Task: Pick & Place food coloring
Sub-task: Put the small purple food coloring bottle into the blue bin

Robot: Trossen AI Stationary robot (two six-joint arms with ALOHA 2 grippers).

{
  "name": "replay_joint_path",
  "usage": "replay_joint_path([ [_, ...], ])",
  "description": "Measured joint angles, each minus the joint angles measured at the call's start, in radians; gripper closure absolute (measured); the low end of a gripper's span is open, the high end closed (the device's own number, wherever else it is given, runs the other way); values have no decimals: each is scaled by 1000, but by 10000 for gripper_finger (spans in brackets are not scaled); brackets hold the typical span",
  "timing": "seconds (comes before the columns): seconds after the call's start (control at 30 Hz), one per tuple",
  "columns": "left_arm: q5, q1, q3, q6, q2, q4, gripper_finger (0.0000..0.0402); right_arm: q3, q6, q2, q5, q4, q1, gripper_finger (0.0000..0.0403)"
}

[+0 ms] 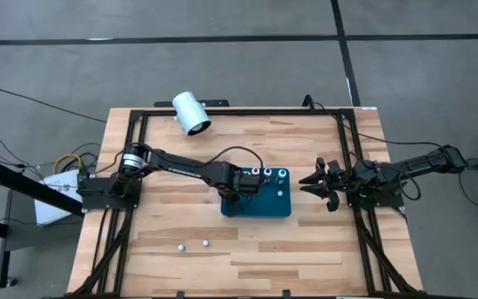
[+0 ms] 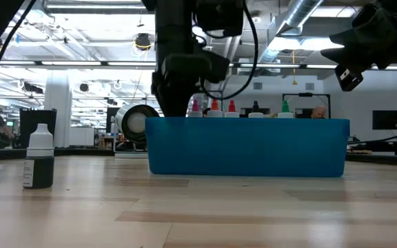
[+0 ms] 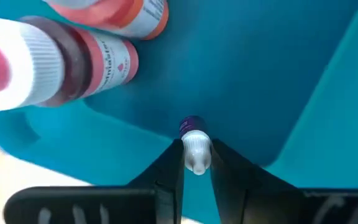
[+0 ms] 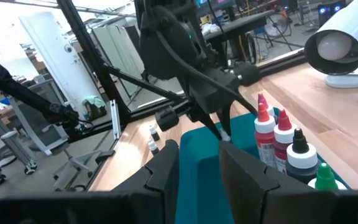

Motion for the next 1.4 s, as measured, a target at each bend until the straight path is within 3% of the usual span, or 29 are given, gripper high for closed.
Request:
replay_joint_path([
  [0.33,-55,1,-40,42,0,38,352,0,17,0,2,4,0,301],
  [0.9,-45,8,-40,108,6,48,319,0,34,0,25,5,0,301],
  [1.4,6,8,-40,107,6,48,318,0,34,0,24,5,0,301],
])
